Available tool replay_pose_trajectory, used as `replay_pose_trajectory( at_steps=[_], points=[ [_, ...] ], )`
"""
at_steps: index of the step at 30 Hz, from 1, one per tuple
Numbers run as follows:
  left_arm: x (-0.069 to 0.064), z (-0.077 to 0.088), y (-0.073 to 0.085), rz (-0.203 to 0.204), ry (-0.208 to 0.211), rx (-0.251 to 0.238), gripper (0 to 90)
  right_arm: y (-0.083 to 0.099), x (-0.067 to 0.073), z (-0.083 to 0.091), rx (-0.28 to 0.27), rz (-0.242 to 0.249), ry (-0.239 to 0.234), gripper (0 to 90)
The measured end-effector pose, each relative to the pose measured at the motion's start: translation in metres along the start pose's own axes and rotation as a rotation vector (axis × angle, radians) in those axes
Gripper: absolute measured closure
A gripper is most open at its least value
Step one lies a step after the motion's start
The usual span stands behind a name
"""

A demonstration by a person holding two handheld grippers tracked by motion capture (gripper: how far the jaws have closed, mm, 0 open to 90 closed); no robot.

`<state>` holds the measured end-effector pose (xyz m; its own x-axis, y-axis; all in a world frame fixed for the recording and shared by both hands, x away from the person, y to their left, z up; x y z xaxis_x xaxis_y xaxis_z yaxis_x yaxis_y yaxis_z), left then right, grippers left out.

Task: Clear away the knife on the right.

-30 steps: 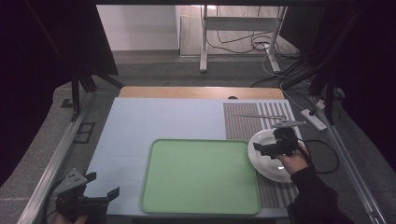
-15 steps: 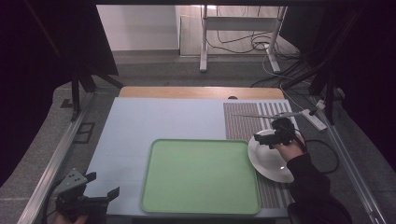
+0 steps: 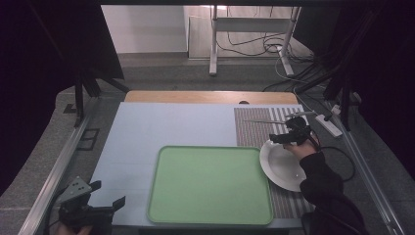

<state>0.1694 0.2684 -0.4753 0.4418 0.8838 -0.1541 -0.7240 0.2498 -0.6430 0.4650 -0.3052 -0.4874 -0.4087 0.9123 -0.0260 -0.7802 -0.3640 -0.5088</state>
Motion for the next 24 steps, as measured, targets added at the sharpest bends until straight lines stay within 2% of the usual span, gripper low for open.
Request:
replay_pose_trajectory(
  at_steps=[6, 11, 24],
  points=[
    [0.0, 0.0, 0.0, 0.003, 0.005, -0.001, 0.0, -0.006, -0.011, -0.008, 0.017, -0.019, 0.019, 0.0],
    [0.001, 0.0, 0.0, 0.003, 0.007, -0.001, 0.0, -0.01, -0.019, -0.012, 0.02, -0.04, 0.018, 0.0],
    [0.001, 0.0, 0.0, 0.007, 0.011, 0.0, 0.0, -0.022, -0.031, -0.026, 0.035, -0.067, 0.019, 0.0]
  ],
)
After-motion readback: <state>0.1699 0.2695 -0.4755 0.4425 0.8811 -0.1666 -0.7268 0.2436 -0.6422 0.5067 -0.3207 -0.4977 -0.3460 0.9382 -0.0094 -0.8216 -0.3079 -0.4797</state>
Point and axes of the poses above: each handheld gripper's, and its own axes: z roughly backward along the jaws, y roughly out of its underside, x roughly to its left, the point moved 2 cm from there along -z, roughly forward along the jaws, and after that the axes turned 11 degrees about x, right-handed, at the moved point
